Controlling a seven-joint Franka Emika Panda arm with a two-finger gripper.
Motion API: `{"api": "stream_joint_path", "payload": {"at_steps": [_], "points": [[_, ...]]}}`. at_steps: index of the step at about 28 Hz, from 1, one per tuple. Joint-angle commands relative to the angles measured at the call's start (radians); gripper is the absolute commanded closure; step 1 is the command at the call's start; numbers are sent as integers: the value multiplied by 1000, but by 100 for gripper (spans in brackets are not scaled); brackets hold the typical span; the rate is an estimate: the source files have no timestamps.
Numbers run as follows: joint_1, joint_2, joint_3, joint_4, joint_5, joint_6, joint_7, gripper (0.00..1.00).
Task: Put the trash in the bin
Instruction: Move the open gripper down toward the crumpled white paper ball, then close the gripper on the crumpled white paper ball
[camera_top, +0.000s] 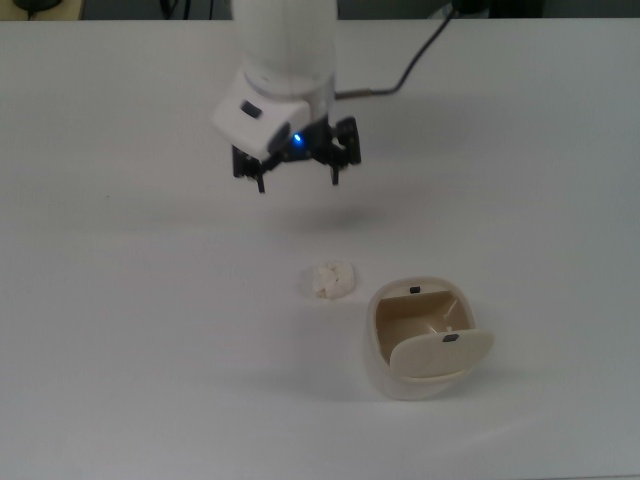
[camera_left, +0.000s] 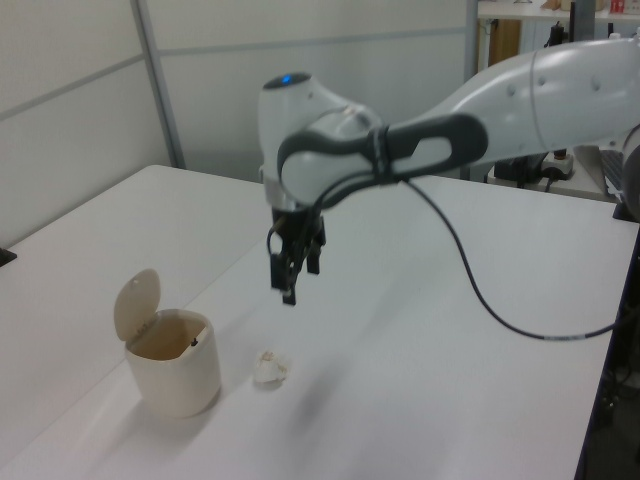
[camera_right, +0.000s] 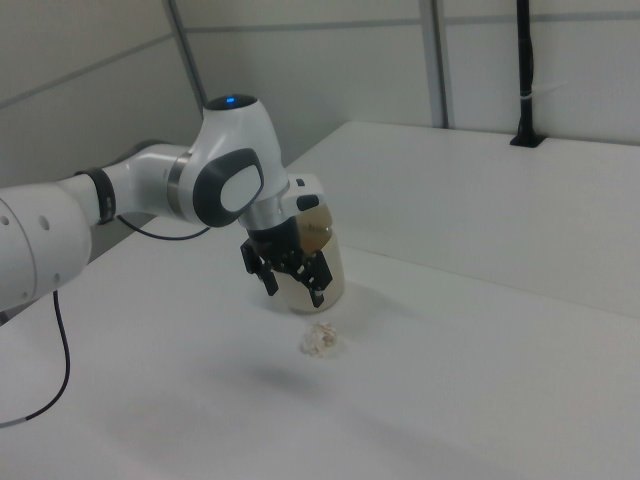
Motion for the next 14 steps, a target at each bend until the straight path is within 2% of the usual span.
{"api": "stream_joint_path", "payload": {"at_steps": [1, 8, 14], "points": [[40, 64, -4, -14, -62, 108, 95, 0], [58, 125, -4, -9, -90, 193, 148, 0], [81, 174, -4, -6, -136, 237, 191, 0]]}}
